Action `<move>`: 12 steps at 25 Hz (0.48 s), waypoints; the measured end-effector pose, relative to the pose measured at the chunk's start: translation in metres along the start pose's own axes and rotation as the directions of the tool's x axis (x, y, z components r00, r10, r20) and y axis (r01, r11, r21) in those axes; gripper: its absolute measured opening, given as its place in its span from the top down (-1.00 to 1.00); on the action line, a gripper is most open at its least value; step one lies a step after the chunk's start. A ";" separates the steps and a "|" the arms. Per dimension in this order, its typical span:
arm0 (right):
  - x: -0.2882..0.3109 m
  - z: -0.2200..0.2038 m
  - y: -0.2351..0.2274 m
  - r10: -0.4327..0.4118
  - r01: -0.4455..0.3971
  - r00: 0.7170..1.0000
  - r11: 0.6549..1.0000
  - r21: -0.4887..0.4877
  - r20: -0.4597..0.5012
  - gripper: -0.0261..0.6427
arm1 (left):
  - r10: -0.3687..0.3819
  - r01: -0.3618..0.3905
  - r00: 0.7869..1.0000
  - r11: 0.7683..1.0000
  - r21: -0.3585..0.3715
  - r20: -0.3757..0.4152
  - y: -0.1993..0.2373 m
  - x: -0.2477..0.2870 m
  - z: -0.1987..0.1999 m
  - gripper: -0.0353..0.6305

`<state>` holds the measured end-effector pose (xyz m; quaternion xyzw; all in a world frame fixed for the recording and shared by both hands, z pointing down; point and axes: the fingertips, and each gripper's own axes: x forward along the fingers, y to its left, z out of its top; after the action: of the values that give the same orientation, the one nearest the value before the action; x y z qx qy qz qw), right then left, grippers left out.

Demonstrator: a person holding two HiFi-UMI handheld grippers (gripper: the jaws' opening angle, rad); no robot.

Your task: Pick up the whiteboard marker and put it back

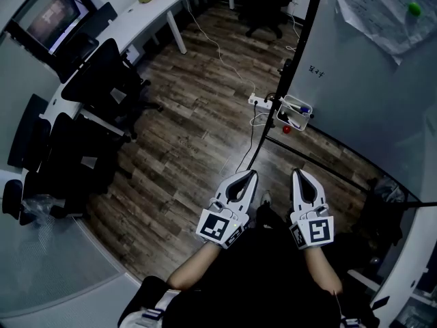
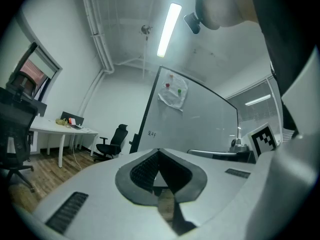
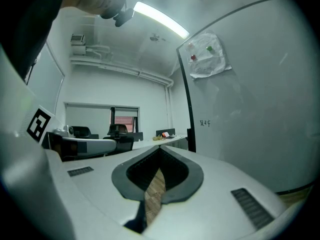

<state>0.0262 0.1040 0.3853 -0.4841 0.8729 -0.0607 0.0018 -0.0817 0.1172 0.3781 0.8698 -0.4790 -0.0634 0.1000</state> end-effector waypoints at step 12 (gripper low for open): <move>0.028 0.002 -0.037 -0.016 0.016 0.999 1.000 0.009 -0.031 0.88 | -0.020 0.020 1.000 1.000 0.001 -0.015 0.003 0.048 -0.003 0.87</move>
<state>0.0427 0.0612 0.3889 -0.4901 0.8686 -0.0723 -0.0102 -0.0578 0.0755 0.3812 0.8750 -0.4696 -0.0574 0.1027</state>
